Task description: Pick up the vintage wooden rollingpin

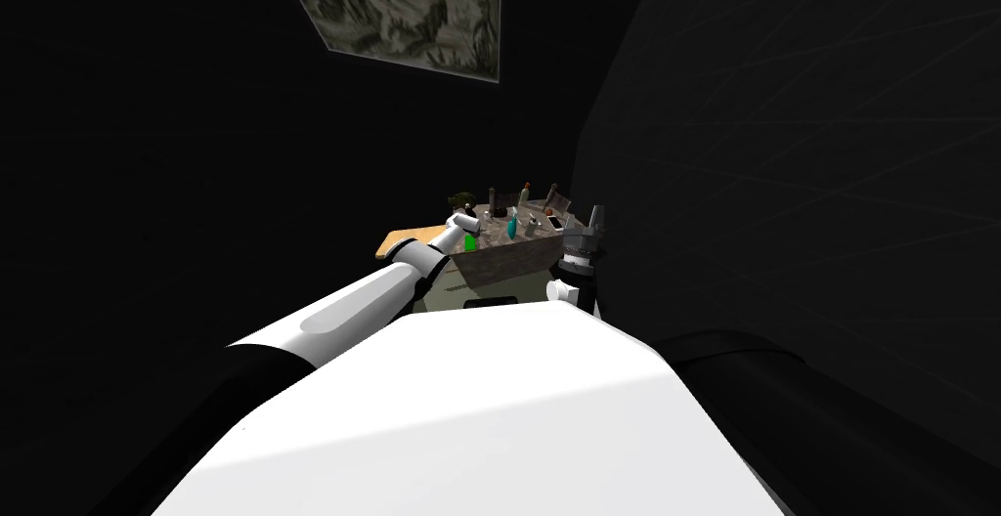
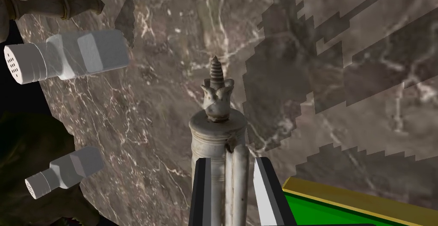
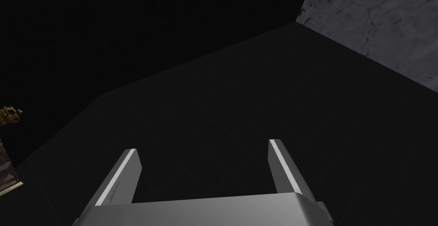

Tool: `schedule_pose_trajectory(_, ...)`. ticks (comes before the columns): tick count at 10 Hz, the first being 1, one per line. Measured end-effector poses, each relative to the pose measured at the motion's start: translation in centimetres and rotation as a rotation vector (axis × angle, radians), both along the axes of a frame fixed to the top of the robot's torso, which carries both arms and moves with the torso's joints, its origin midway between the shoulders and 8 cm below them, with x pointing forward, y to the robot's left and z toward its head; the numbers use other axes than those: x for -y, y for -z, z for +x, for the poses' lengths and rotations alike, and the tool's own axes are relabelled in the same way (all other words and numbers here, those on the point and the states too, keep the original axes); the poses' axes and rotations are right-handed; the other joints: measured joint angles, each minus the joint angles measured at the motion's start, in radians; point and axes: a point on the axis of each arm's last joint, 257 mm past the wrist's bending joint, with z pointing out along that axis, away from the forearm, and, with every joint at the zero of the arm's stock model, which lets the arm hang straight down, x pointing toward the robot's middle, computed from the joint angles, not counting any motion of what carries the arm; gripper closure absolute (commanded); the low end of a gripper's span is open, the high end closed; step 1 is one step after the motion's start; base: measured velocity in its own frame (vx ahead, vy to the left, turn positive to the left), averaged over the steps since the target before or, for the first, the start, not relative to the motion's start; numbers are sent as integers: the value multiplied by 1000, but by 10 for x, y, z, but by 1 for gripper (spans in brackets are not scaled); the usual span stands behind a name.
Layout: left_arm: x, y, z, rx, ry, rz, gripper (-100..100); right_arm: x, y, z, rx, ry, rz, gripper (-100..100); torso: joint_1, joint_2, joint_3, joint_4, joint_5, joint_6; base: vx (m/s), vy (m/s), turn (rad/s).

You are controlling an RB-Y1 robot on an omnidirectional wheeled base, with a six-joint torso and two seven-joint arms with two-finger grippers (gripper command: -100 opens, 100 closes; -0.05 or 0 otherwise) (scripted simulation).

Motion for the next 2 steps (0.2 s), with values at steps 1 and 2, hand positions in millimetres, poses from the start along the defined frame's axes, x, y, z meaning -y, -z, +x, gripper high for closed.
schedule_pose_trajectory(1, 4, -6, 1, 0, 2, -1, 100, 0, 0, 0, 0, 0, 0, 0, 1, 3, 2, 1, 0, 0, -38, 17, 1)
schedule_pose_trajectory(2, 4, -6, 1, -2, 2, -1, 0, 0, 0, 0, 0, 0, 0, 0, 1, 3, 2, 1, 0, 0, 0, 0, 0)
